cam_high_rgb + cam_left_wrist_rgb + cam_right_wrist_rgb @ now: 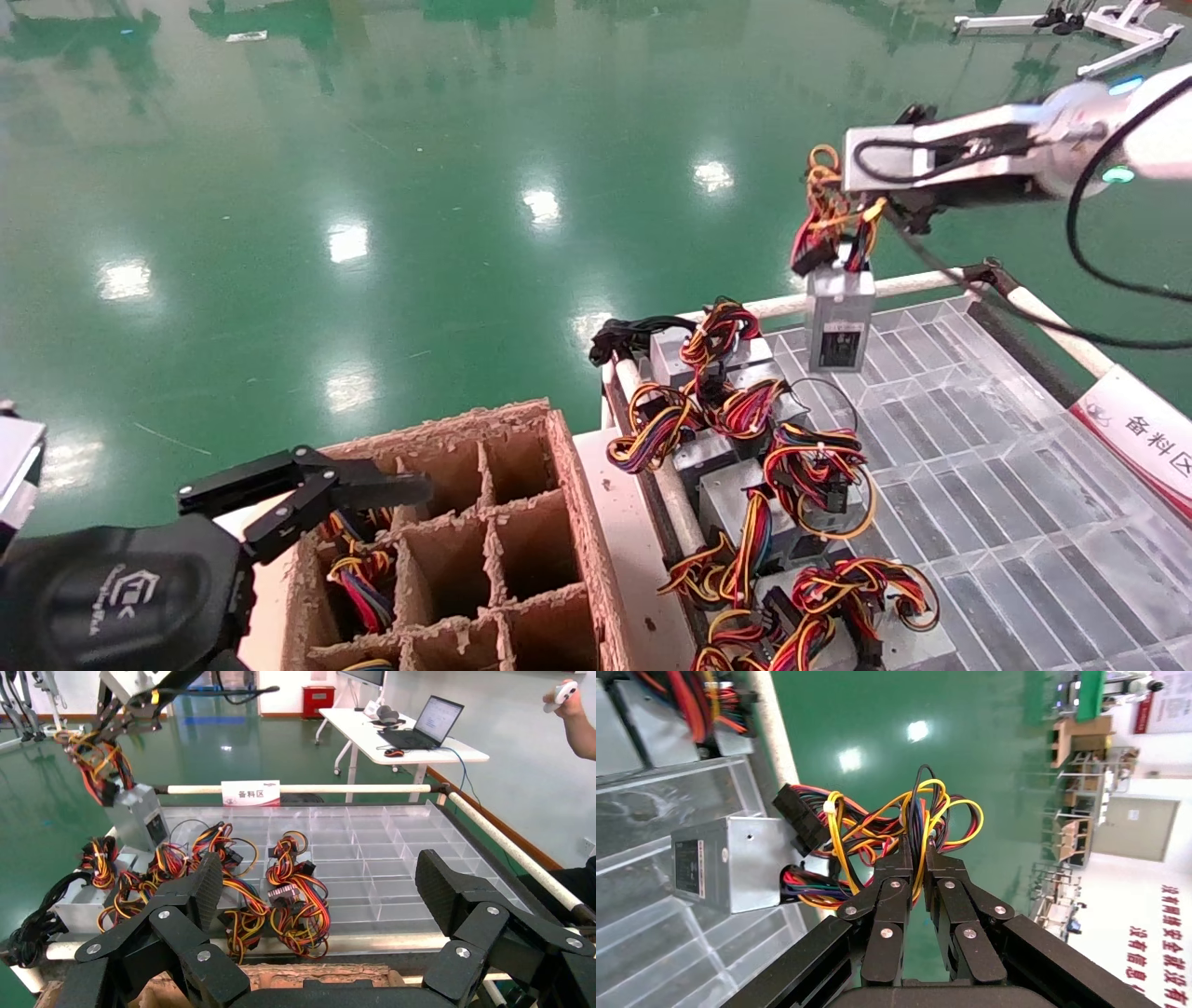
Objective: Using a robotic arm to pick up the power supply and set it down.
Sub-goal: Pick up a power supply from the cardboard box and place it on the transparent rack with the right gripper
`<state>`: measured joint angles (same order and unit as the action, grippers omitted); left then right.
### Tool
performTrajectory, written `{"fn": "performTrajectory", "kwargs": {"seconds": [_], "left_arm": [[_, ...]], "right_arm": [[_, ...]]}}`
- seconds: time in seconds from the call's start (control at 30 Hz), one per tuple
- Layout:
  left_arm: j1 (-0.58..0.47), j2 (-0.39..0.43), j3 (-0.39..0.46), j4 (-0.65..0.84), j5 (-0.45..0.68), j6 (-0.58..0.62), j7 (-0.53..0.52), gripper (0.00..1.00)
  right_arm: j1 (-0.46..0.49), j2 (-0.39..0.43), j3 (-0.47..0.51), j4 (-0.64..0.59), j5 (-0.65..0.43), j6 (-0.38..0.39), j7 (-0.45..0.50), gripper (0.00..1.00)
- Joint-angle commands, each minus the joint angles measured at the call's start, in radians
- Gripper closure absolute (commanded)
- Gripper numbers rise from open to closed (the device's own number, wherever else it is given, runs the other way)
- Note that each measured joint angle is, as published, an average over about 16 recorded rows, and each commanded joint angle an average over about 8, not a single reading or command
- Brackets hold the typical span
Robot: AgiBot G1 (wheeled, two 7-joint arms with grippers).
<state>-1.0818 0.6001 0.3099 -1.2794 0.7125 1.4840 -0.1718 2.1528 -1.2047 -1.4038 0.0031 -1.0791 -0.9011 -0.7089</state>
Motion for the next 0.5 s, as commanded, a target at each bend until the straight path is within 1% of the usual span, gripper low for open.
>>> {"fn": "performTrajectory", "kwargs": {"seconds": [0.03,0.5], "left_arm": [[0.0,0.0,0.0,0.0,0.0,0.0,0.0,0.0],[0.0,0.0,0.001,0.0,0.0,0.0,0.0,0.0]], "right_arm": [[-0.012,-0.009,-0.003,-0.003,-0.004,0.011,0.0,1.0],[-0.081,-0.054,0.012,-0.012,0.017,0.03,0.057,1.0]]}}
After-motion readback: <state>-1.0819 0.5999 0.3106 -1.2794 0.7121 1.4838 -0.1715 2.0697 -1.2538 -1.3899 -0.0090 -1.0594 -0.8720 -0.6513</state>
